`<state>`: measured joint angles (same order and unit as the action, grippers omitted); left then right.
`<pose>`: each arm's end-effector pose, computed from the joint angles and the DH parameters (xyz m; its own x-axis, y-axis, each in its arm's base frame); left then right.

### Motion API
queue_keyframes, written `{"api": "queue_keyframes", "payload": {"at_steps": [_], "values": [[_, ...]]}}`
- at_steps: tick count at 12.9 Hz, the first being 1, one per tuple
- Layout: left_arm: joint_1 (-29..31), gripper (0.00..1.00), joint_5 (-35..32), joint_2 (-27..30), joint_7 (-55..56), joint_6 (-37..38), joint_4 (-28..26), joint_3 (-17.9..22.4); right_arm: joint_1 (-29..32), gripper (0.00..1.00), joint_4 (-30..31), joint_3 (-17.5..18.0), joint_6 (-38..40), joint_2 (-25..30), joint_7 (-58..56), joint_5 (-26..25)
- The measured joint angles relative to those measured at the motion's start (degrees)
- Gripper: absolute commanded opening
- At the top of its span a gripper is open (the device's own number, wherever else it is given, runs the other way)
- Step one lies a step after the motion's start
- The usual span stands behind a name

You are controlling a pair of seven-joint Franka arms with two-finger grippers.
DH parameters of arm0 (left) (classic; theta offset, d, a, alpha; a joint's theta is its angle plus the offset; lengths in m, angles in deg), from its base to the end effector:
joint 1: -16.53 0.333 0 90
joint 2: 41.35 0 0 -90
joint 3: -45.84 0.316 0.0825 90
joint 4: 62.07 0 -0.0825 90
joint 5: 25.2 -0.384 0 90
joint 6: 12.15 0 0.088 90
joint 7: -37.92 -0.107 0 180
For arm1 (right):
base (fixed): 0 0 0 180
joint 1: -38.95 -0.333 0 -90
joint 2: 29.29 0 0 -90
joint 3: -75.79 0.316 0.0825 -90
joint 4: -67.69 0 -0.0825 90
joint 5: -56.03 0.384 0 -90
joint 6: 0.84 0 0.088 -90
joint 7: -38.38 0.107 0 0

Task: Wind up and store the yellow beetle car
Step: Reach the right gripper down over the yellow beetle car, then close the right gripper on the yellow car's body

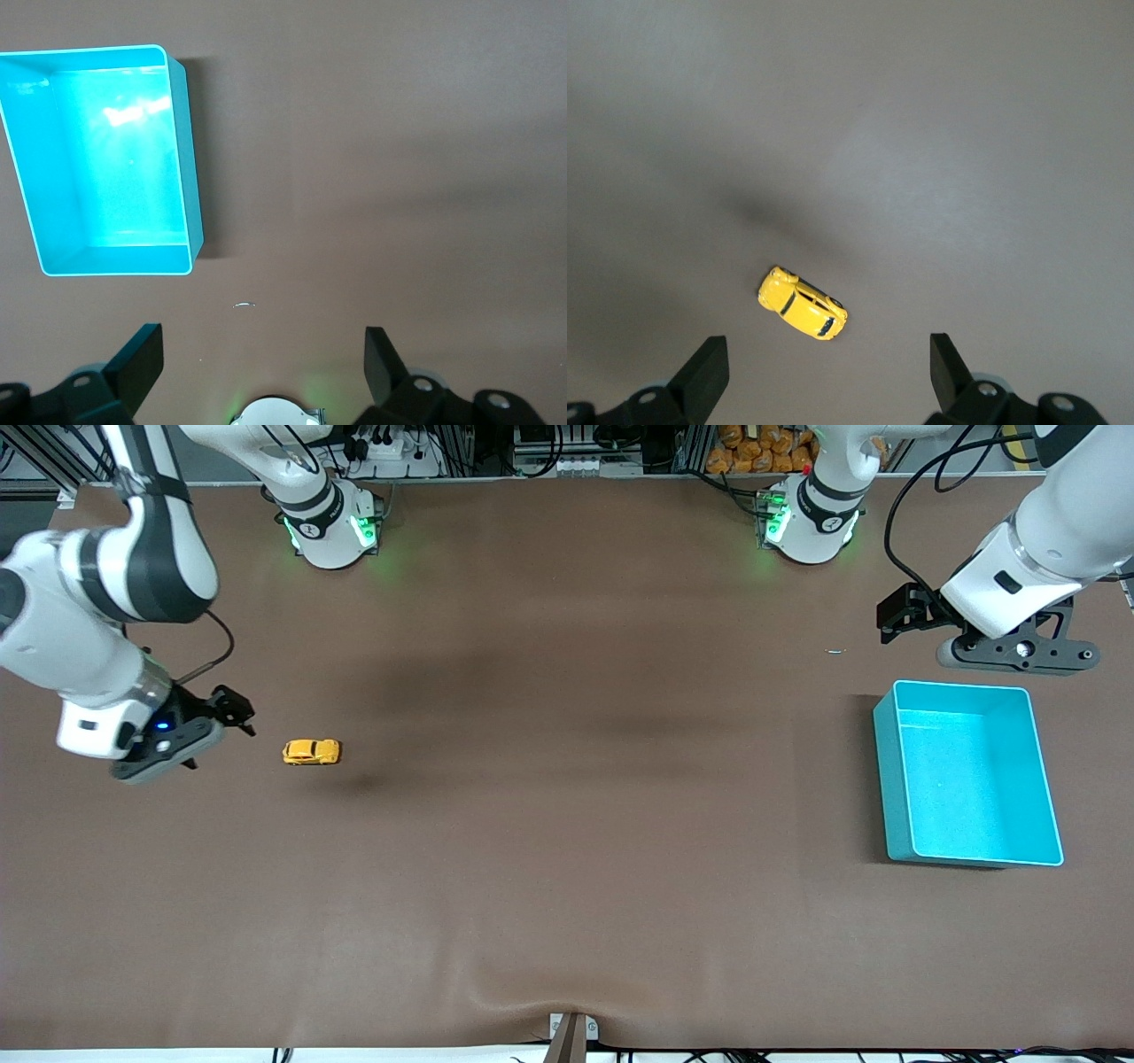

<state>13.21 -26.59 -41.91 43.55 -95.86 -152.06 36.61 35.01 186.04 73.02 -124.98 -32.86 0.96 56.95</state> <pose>0.5326 -0.1152 0.6104 0.9864 -0.1166 -0.1161 -0.1213 -0.9920 -0.0342 0.5635 0.0124 0.4068 0.7862 0.6168 0.0372 0.6167 -0.7870 0.0151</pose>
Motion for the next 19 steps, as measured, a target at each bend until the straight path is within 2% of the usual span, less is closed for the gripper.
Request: {"api": "queue_keyframes", "payload": {"at_steps": [3, 6, 11, 16, 19], "values": [[0.0, 1.0, 0.0, 0.0, 0.0, 0.0, 0.0, 0.0, -0.1, 1.0, 6.8, 0.0, -4.7, 0.0, -12.2, -0.1], [0.0, 1.0, 0.0, 0.0, 0.0, 0.0, 0.0, 0.0, -0.2, 1.0, 9.3, 0.0, -7.1, -0.6, -24.3, -0.1], [0.0, 1.0, 0.0, 0.0, 0.0, 0.0, 0.0, 0.0, -0.6, 0.99, 11.4, 0.0, -17.3, -7.9, -36.1, -0.1], [0.0, 1.0, 0.0, 0.0, 0.0, 0.0, 0.0, 0.0, -2.4, 0.85, 11.6, 0.1, -19.1, -11.5, -44.3, -0.2], [0.0, 1.0, 0.0, -0.2, 0.0, 0.0, 0.0, 0.0, -2.4, 0.82, 11.7, 0.0, -19.7, -13.9, -47.9, -0.2]]}}
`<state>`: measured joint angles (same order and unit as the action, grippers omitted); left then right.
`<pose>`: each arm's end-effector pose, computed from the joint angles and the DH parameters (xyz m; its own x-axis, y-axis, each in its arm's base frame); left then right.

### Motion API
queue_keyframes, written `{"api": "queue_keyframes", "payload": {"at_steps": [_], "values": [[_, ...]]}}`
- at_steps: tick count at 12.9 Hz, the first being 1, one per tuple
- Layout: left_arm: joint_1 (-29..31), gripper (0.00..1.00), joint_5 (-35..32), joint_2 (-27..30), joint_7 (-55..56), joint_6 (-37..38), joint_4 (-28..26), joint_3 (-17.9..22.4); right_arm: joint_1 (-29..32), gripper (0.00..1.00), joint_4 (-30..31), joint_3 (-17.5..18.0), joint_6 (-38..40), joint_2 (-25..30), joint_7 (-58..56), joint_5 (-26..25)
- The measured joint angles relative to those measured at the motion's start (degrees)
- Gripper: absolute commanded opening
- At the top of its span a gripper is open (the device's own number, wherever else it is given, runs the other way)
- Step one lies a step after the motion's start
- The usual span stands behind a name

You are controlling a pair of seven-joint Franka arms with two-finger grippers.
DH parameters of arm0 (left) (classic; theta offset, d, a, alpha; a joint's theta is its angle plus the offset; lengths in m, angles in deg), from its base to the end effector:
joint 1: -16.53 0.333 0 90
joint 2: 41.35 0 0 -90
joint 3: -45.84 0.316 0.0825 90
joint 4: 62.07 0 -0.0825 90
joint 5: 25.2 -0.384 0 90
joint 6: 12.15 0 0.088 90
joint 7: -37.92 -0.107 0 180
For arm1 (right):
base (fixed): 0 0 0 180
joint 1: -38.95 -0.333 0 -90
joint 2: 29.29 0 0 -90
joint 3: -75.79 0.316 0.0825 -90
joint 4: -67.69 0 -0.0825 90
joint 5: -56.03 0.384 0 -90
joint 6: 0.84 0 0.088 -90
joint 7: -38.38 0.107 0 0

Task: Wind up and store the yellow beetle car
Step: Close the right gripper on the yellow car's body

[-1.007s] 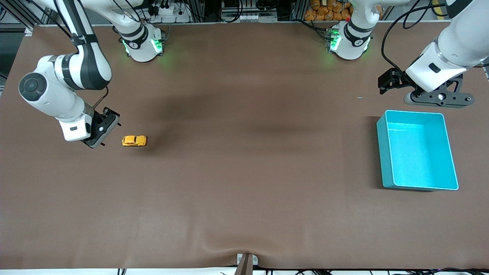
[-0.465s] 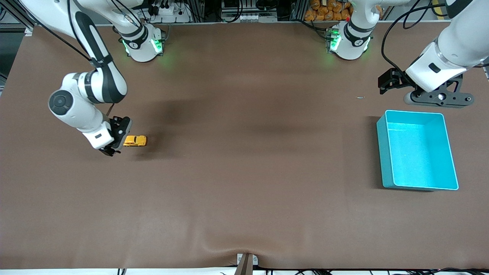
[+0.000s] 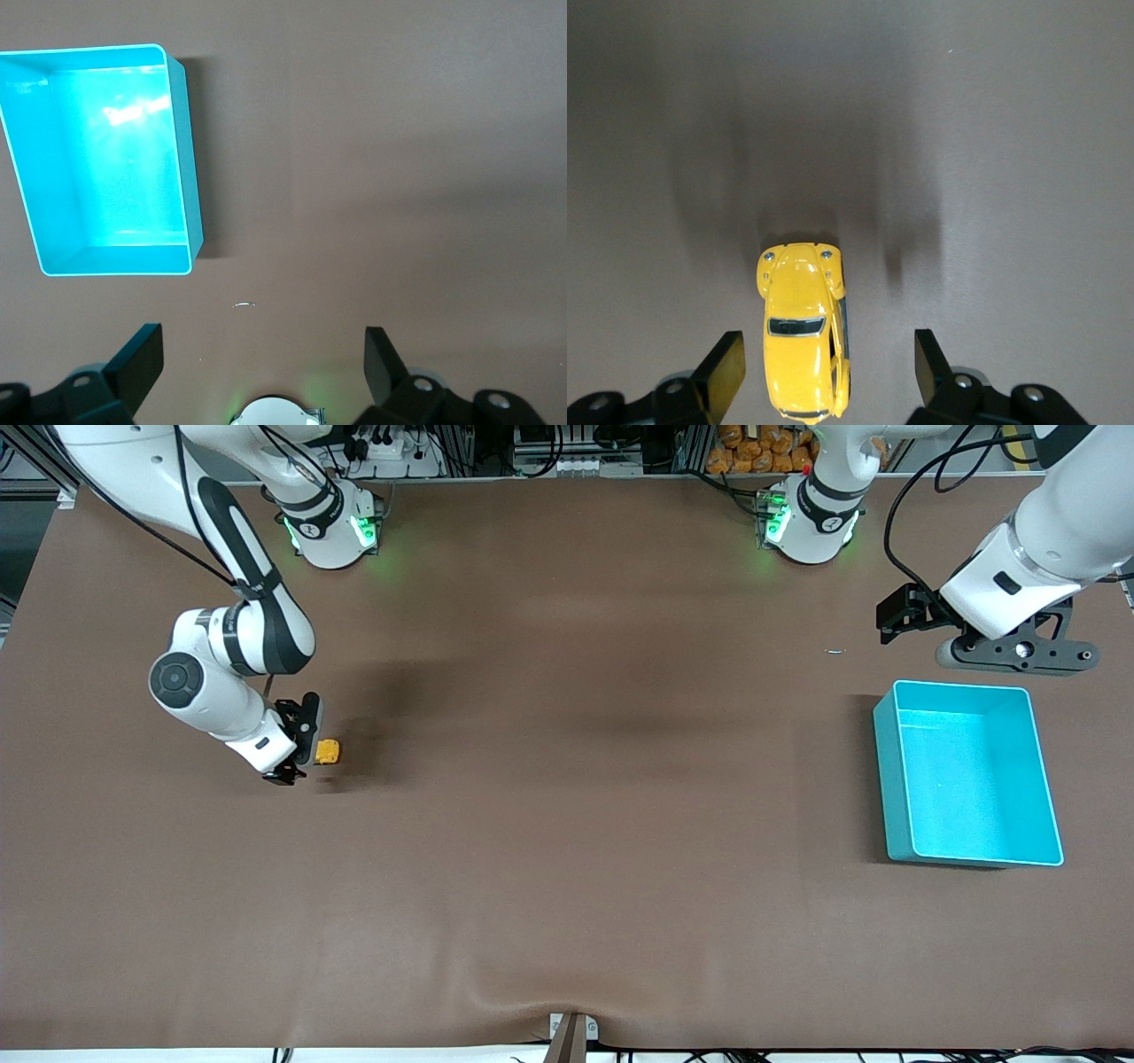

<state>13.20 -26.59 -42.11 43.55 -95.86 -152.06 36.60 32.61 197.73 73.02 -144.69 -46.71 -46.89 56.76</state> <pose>0.5336 -0.1155 0.6085 0.9859 -0.1169 -0.1196 -0.1217 -0.9920 -0.0340 0.5296 0.0325 0.2183 0.0286 0.9995 -0.0127 0.9977 -0.0293 -0.0617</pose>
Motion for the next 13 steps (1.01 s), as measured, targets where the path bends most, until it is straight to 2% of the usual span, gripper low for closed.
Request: {"api": "queue_keyframes", "payload": {"at_steps": [4, 9, 11, 13], "values": [[-0.2, 1.0, 0.0, -0.2, 0.0, 0.0, 0.0, -0.5, 0.0, 0.72, 1.4, -0.1, -1.5, -0.9, -0.8, 0.0], [-0.3, 1.0, 0.0, -0.2, 0.0, 0.0, 0.0, -0.5, 0.0, 0.32, 3.9, 0.0, -4.3, -0.9, -1.9, -0.2], [-0.3, 1.0, 0.0, -0.2, 0.0, 0.0, 0.0, -0.5, 0.0, 0.2, 3.9, 0.0, -4.3, -0.7, -1.9, -0.3], [-0.3, 1.0, 0.0, -0.3, 0.0, 0.0, 0.0, -0.5, 0.0, 0.2, 3.9, 0.0, -4.3, -0.7, -2.0, -0.4]]}}
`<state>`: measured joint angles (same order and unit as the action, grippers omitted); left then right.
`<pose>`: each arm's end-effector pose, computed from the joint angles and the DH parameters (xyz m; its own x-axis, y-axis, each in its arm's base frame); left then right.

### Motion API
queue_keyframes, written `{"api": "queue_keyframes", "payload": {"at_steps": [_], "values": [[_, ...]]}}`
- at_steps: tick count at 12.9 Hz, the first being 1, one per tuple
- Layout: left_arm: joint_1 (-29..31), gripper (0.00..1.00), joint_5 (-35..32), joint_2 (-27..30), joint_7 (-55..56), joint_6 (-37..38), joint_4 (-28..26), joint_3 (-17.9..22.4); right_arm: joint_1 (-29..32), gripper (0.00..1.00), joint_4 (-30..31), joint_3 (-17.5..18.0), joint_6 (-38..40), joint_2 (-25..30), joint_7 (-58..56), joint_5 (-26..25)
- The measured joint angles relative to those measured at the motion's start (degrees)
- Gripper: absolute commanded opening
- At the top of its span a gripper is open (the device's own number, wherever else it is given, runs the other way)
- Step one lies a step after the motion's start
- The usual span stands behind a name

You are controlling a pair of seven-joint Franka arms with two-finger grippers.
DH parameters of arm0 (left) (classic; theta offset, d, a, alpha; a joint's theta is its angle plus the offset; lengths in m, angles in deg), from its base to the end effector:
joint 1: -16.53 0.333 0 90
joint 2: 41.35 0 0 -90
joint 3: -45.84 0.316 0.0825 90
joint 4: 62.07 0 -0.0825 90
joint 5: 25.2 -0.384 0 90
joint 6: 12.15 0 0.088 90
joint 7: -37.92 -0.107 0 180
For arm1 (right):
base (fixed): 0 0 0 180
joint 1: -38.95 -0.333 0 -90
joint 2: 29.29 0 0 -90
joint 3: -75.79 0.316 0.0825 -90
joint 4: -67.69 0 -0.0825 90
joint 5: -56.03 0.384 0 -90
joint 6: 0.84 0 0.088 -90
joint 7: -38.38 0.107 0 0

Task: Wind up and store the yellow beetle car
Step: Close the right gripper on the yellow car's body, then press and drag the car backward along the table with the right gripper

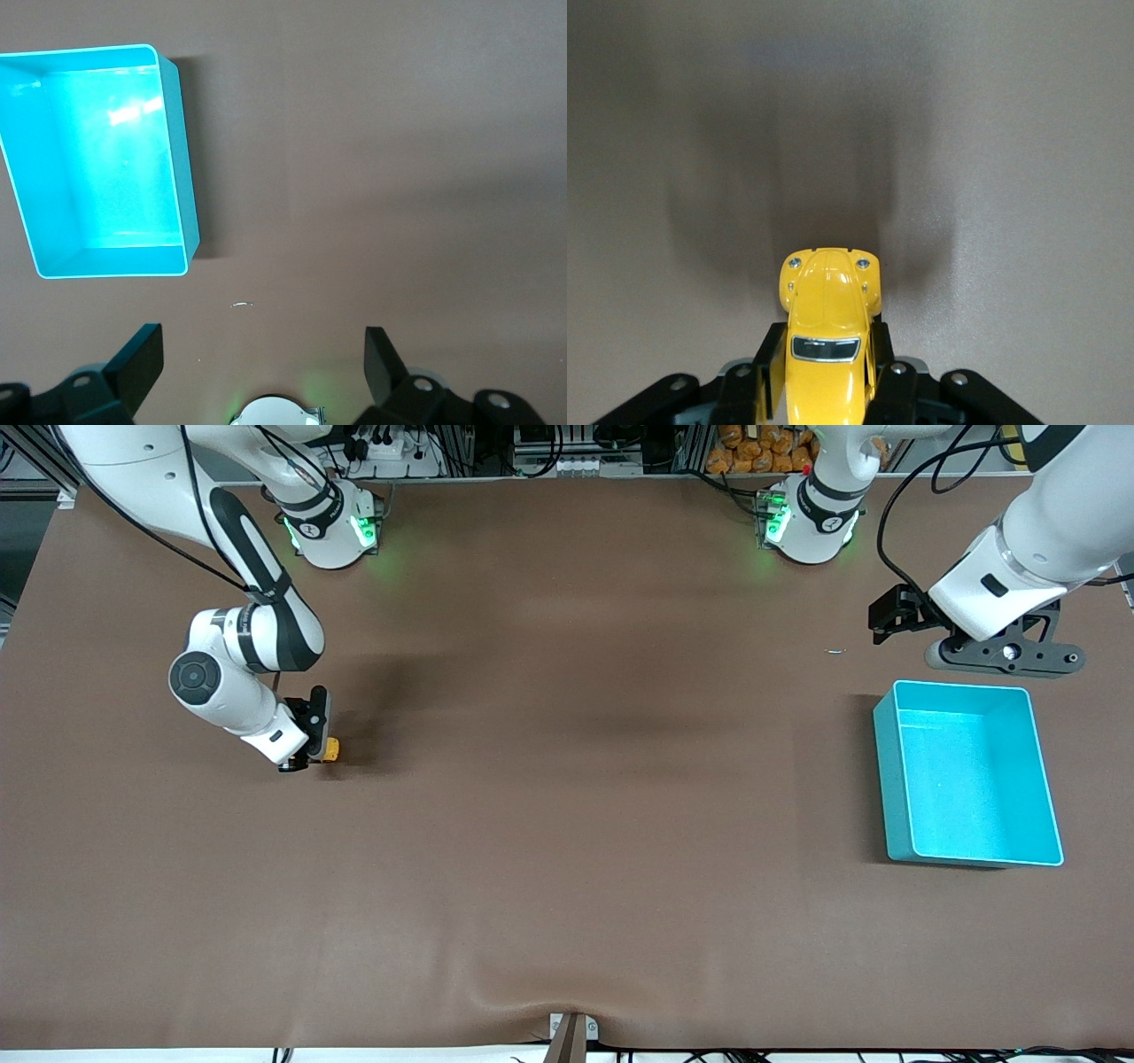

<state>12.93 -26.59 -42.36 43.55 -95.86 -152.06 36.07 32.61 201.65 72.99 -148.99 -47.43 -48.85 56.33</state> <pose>0.5331 -0.1230 0.6061 0.9837 -0.1306 -0.1239 -0.1357 -0.9902 -0.0336 0.5089 0.0305 0.1942 -0.0113 0.9998 -0.0161 0.9976 0.0102 -0.0678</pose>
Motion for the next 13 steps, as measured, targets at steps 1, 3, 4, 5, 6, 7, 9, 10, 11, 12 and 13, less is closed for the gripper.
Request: {"api": "queue_keyframes", "payload": {"at_steps": [1, 3, 4, 5, 6, 7, 9, 10, 11, 12, 13], "values": [[0.0, 1.0, 0.0, 0.0, 0.0, 0.0, 0.0, 0.0, 0.0, 0.2, 0.0, 0.0, 0.0, 0.0, 0.0, 0.0], [0.0, 1.0, 0.0, -0.1, 0.0, 0.0, 0.0, 0.0, 0.0, 0.2, 0.0, 0.0, 0.0, 0.0, 0.0, -0.1], [0.0, 1.0, 0.0, -0.1, 0.0, 0.0, 0.0, 0.0, 0.0, 0.2, 0.0, 0.0, 0.0, 0.0, 0.0, -0.1], [0.0, 1.0, 0.0, -0.1, 0.0, 0.0, 0.0, 0.0, 0.0, 0.2, 0.0, 0.0, 0.0, 0.0, 0.0, -0.1], [0.0, 1.0, 0.0, -0.1, 0.0, 0.0, 0.0, 0.0, 0.0, 0.19, 0.0, 0.0, 0.0, 0.0, -0.2, -0.2], [0.0, 1.0, 0.0, -0.1, 0.0, 0.0, 0.0, 0.0, 0.0, 0.19, 0.0, -0.1, 0.0, 0.0, -0.6, -0.2], [0.0, 1.0, 0.0, -0.1, 0.0, 0.0, 0.0, 0.0, 0.0, 0.19, 0.0, -0.3, 0.0, 0.0, -1.2, -0.2], [0.0, 1.0, 0.0, -0.1, 0.0, 0.0, 0.0, 0.0, 0.1, 0.19, 0.0, -0.4, -0.1, 0.0, -1.4, -0.2], [0.0, 1.0, 0.0, -0.1, 0.0, 0.0, 0.0, 0.0, 0.3, 0.19, 0.0, -0.5, -0.2, 0.0, -1.4, -0.4], [0.0, 1.0, 0.0, -0.1, 0.0, 0.0, 0.0, 0.0, 0.6, 0.19, 0.1, -0.6, -0.3, 0.0, -1.6, -0.5], [0.0, 1.0, 0.0, -0.1, 0.0, 0.0, 0.0, 0.0, 0.8, 0.19, 0.1, -0.6, -0.4, 0.0, -1.8, -0.5]]}}
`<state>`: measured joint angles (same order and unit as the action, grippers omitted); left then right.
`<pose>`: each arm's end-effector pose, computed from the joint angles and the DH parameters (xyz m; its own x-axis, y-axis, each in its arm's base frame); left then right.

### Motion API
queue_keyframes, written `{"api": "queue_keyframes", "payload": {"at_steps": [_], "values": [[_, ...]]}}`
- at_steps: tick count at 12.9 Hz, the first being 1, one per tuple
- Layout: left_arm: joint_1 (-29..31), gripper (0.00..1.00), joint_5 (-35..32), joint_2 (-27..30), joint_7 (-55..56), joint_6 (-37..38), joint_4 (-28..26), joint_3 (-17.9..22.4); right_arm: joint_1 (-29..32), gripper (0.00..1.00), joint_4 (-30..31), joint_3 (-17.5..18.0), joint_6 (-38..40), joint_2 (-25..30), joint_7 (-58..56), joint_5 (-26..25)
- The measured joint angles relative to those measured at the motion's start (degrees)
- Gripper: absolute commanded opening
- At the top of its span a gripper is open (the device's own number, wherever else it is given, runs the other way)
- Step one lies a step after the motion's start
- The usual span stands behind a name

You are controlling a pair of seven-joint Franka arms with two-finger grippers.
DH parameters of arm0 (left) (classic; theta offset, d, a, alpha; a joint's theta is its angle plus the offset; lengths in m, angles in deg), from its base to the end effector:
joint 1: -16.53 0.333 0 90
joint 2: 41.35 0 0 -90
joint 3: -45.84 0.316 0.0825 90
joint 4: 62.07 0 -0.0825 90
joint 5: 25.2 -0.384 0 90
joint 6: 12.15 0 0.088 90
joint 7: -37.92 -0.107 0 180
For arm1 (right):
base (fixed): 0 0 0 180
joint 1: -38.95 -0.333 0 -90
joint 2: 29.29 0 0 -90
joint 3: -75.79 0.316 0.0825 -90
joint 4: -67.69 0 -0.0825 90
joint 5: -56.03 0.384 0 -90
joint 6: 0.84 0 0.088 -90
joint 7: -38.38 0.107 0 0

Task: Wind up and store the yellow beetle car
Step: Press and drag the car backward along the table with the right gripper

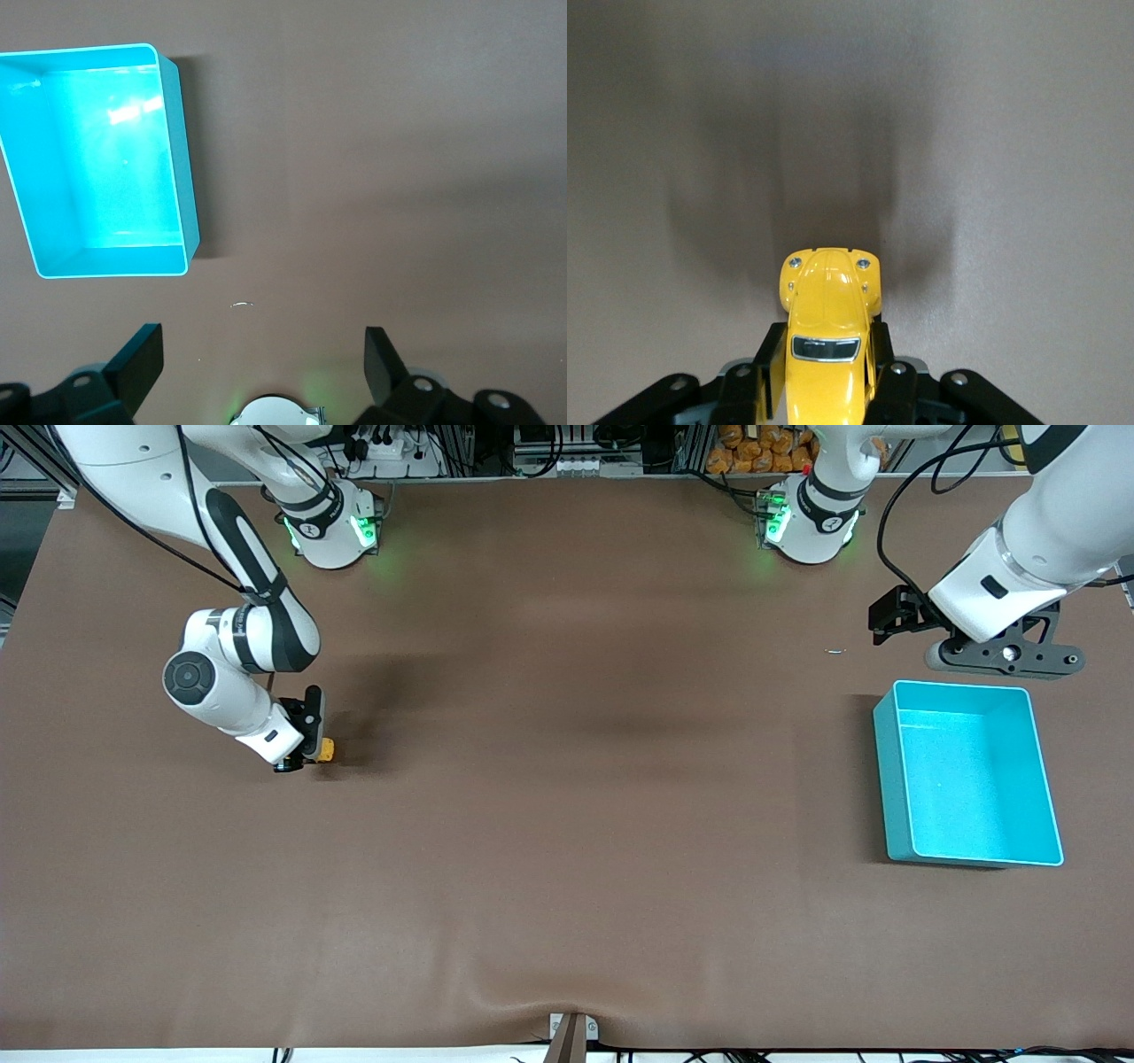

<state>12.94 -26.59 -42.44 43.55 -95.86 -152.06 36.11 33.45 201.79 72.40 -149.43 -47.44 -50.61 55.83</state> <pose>0.5336 -0.1225 0.6054 0.9836 -0.1298 -0.1253 -0.1349 -0.9903 -0.0335 0.5094 0.0178 0.1940 -0.0252 0.9995 -0.0212 0.9977 0.0239 -0.0630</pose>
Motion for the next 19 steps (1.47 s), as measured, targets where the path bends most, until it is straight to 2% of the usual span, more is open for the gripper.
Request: {"api": "queue_keyframes", "payload": {"at_steps": [12, 19], "values": [[0.0, 1.0, 0.0, 0.0, 0.0, 0.0, 0.0, 0.0, 0.2, 0.19, 0.0, 0.0, -0.5, 0.0, -0.5, 0.0], [0.0, 1.0, 0.0, -0.4, 0.0, 0.0, 0.0, 0.0, 2.4, 0.19, -0.5, -0.2, -2.2, -0.4, -4.3, -0.1]]}}
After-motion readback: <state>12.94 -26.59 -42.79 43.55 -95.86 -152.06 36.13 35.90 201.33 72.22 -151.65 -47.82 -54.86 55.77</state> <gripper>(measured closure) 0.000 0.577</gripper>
